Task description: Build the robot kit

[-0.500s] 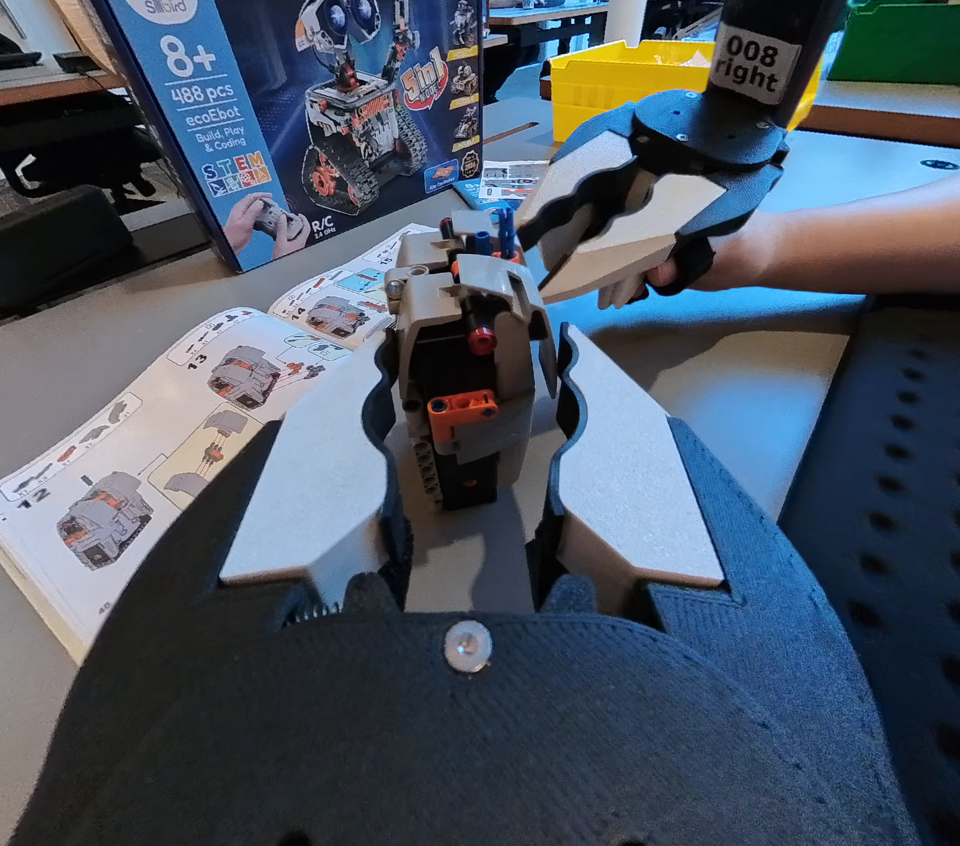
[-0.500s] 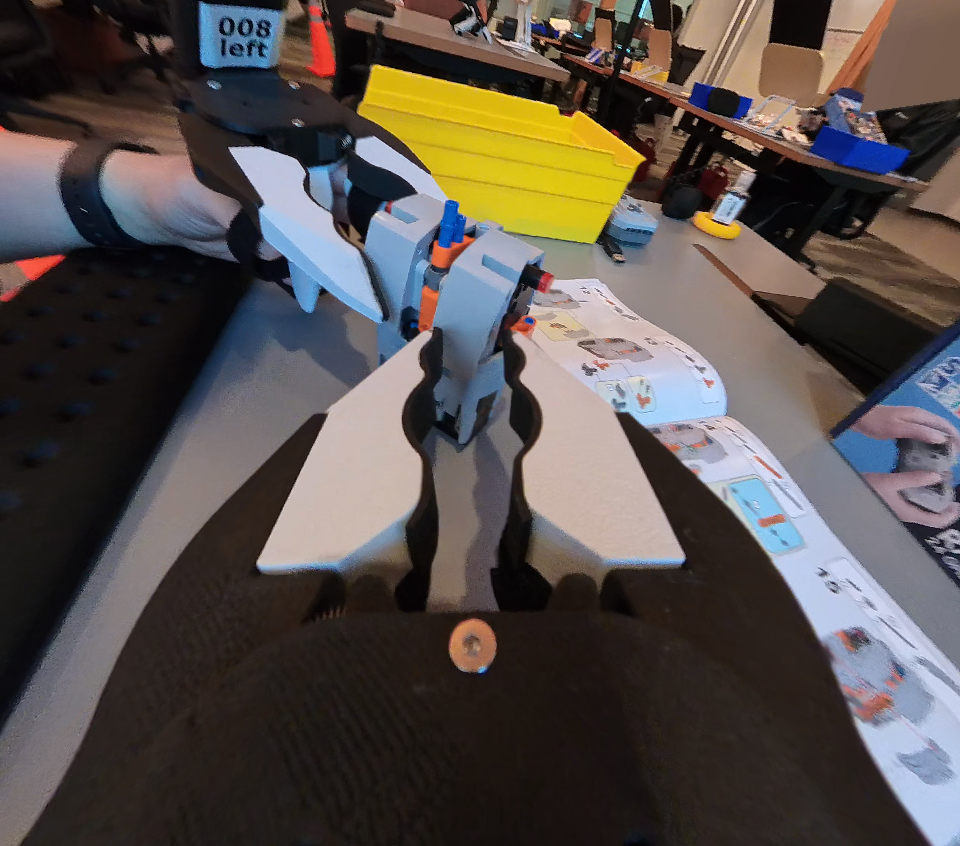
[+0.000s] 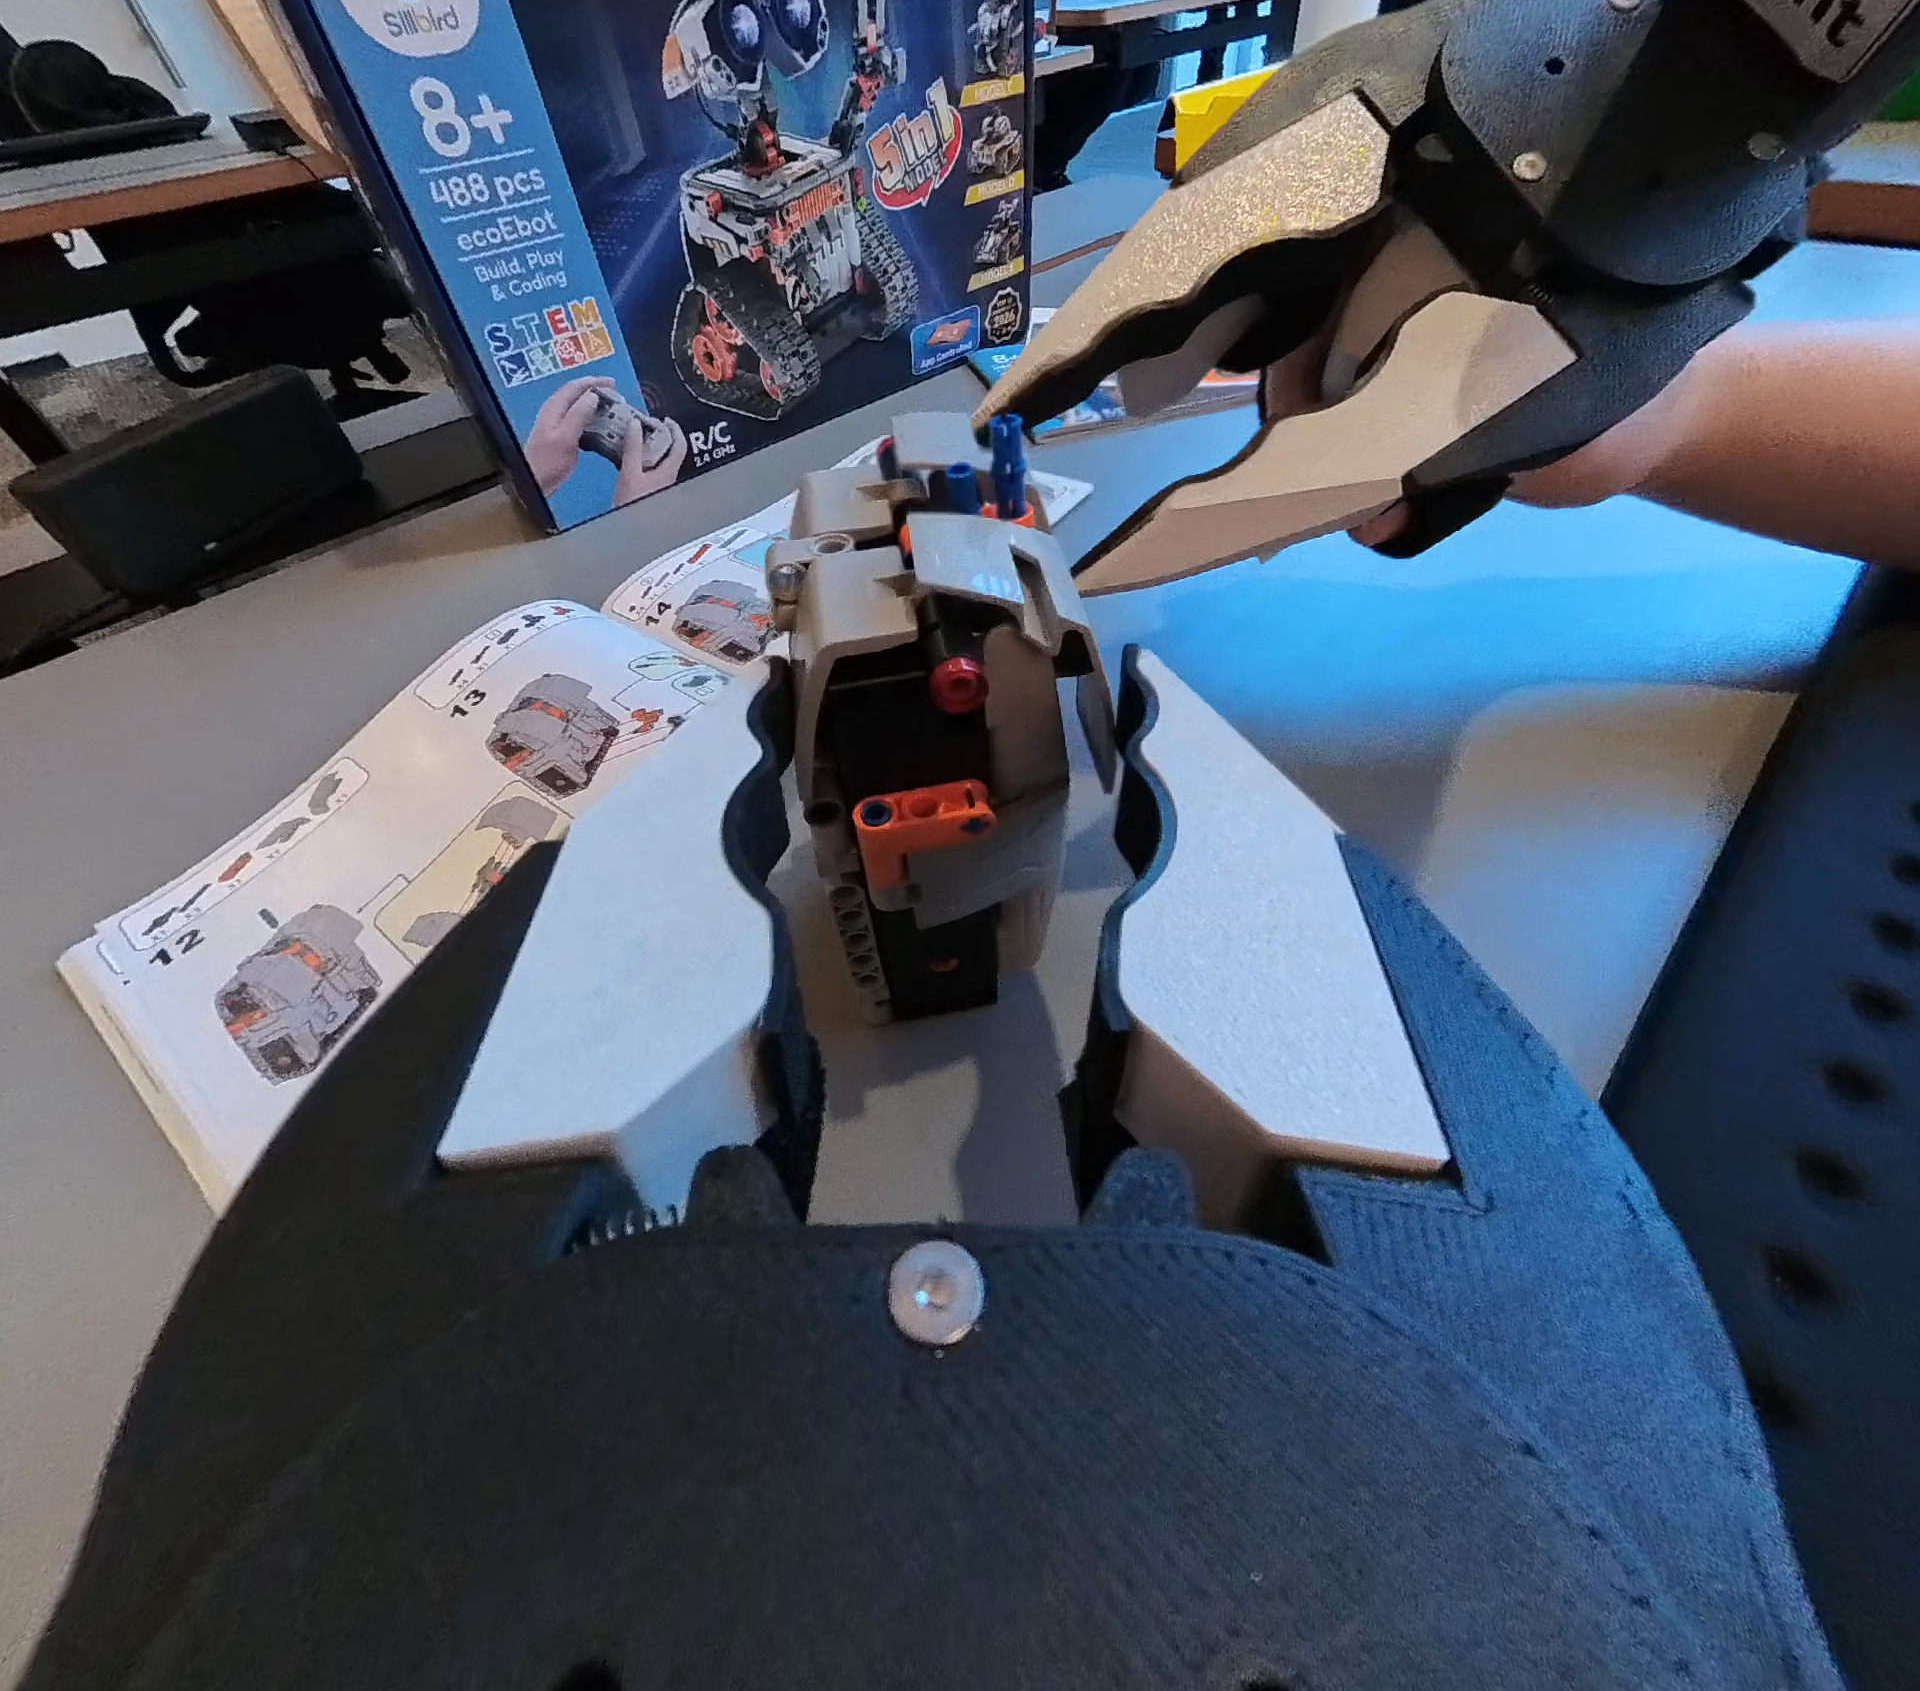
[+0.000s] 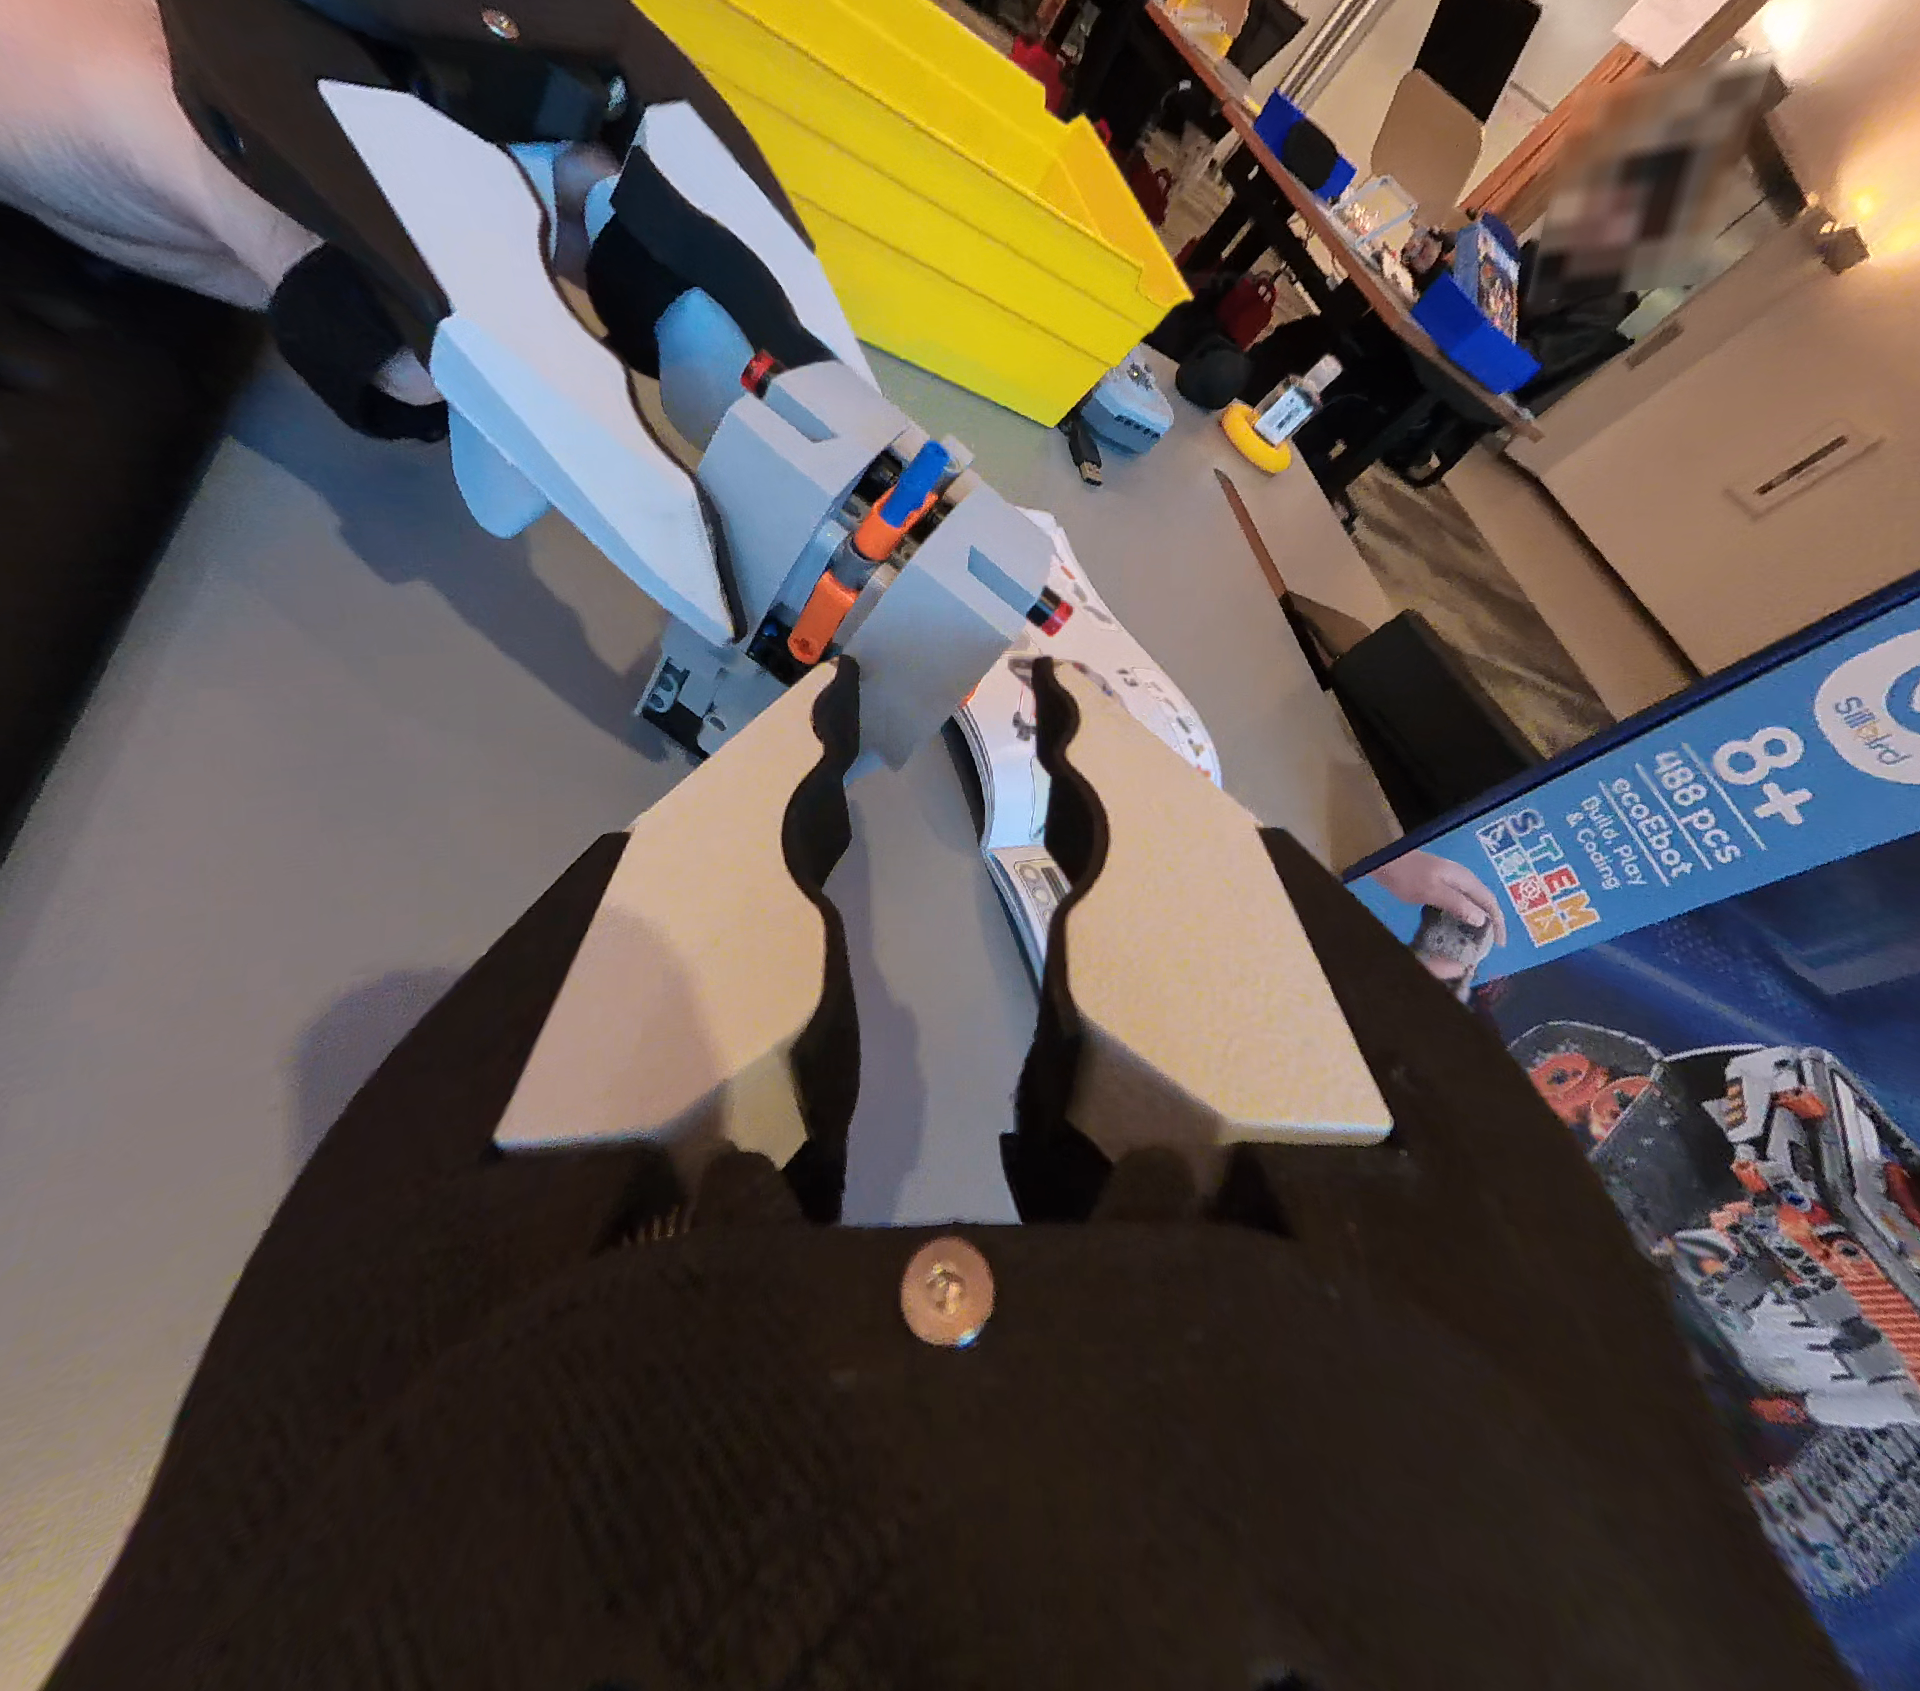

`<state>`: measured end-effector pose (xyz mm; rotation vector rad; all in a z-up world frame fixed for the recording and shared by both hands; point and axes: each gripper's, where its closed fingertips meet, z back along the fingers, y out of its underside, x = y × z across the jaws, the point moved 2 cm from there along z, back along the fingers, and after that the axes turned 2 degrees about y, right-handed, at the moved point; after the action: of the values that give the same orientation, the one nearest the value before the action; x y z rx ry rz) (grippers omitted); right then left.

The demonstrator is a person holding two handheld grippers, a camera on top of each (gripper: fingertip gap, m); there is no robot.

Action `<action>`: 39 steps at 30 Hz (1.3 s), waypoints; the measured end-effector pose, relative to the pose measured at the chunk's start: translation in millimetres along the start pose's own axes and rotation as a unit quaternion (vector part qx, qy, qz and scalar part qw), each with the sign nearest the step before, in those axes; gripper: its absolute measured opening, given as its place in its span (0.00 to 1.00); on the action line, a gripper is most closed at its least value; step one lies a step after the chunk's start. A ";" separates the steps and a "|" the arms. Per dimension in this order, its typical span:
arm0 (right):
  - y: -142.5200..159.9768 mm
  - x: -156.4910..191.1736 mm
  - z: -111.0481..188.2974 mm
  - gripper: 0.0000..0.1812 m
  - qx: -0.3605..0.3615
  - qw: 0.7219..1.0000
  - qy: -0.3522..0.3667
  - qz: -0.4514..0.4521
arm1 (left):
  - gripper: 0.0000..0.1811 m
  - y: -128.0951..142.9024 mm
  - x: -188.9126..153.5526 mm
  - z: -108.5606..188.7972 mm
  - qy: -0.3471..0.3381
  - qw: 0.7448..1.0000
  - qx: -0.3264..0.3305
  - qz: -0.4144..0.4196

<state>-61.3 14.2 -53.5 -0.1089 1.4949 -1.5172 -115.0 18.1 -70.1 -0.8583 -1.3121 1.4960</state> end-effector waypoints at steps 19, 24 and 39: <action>-10.1 -11.8 -6.7 0.35 -0.016 0.992 -0.121 0.019 | 0.30 -3.5 -0.2 -5.4 0.059 0.998 -0.025 0.012; 0.0 5.0 -8.9 0.32 0.047 0.953 -0.291 -0.067 | 0.30 -2.7 -7.3 -1.8 0.111 0.993 -0.027 0.018; -3.1 7.3 -14.1 0.25 0.053 0.960 -0.264 -0.073 | 0.37 2.9 -2.3 -6.7 -0.024 0.999 0.014 -0.025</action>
<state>-76.0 18.8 -58.3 -0.5290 0.9921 -1.5280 -108.6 18.2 -74.3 -0.7706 -1.3354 1.4993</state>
